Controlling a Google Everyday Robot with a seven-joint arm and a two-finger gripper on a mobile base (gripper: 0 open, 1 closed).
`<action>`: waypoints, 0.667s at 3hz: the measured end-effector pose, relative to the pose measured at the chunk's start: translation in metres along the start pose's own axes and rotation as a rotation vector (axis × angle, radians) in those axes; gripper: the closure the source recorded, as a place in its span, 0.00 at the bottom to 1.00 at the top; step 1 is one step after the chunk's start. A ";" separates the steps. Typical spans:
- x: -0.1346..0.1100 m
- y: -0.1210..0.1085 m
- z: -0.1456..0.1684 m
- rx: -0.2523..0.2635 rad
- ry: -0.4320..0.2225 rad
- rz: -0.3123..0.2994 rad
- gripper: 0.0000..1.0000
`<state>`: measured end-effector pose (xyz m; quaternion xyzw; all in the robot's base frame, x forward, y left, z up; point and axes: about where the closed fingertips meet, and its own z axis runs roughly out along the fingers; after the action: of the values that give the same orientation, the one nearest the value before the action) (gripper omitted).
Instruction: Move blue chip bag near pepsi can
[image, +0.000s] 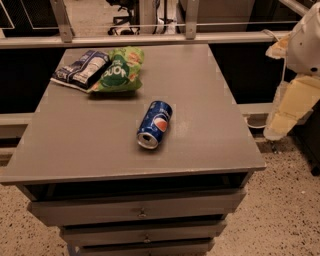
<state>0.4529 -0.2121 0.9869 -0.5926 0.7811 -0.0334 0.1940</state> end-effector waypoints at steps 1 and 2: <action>-0.032 -0.038 -0.001 0.044 -0.143 -0.002 0.00; -0.066 -0.064 0.009 0.055 -0.291 0.036 0.00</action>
Offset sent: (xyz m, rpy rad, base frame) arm 0.1129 0.0682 0.0392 0.4244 -0.1834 0.0335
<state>0.5290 -0.1671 1.0145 -0.5714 0.7540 0.0349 0.3222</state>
